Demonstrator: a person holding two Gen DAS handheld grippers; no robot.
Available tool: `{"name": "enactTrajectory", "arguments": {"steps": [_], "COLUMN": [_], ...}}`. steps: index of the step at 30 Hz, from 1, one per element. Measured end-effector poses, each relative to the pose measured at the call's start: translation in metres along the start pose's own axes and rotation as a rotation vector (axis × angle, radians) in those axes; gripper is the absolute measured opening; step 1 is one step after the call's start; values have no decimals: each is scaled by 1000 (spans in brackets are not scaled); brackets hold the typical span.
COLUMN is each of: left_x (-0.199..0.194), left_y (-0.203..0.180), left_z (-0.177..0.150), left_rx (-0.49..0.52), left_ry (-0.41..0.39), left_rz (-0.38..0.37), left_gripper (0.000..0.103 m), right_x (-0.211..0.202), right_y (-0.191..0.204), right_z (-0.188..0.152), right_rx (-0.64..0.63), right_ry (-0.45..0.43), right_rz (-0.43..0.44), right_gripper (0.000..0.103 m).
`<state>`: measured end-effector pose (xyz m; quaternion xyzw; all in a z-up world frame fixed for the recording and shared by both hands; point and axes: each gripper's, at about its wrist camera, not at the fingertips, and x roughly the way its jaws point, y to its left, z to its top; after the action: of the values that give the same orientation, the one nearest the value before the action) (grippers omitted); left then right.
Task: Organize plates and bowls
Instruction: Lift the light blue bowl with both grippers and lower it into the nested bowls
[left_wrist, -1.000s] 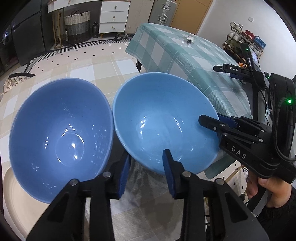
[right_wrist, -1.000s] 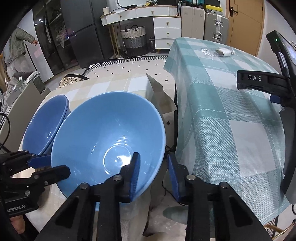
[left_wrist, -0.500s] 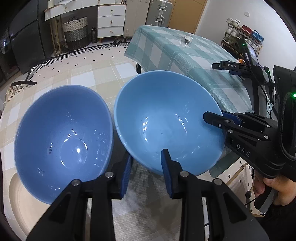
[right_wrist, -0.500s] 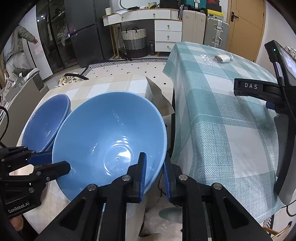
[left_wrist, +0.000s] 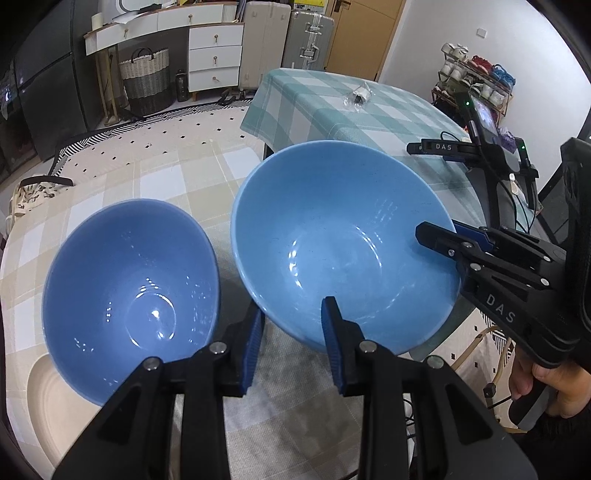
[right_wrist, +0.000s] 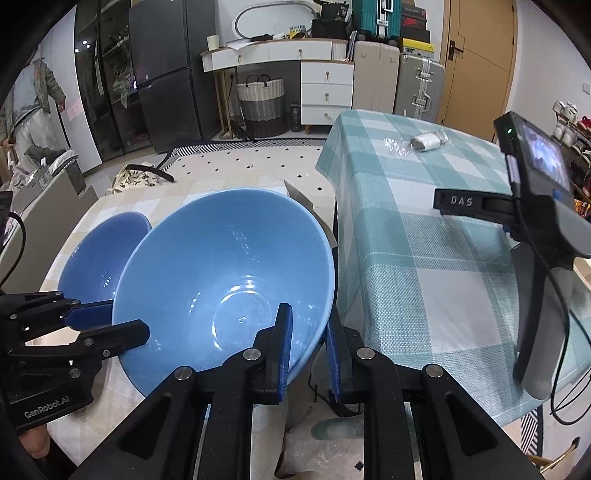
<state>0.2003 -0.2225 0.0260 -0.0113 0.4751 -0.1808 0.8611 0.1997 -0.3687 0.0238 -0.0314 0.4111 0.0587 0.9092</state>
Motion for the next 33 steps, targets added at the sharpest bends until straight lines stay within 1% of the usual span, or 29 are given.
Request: {"name": "enactTrajectory", "arguments": {"steps": [10, 14, 22, 29, 33], "left_x": [-25, -34, -49, -67, -75], "left_y": [-3, -1, 10, 27, 39], "left_z": [6, 8, 11, 11, 10], "left_rx": [8, 7, -5, -20, -35], "left_ry": [-51, -70, -102, -140, -151], "left_rz": [-25, -22, -12, -5, 4], "left_gripper": [30, 30, 30, 30, 30], "right_x": [-48, -62, -77, -91, -93], "right_y": [7, 13, 30, 52, 67], "right_z": [5, 6, 17, 26, 33], "right_rx": [-1, 2, -4, -14, -27], "right_ry": [-83, -107, -146, -190, -212], "right_rz": [-23, -26, -19, -1, 9], "right_gripper": [17, 17, 17, 18, 18]}}
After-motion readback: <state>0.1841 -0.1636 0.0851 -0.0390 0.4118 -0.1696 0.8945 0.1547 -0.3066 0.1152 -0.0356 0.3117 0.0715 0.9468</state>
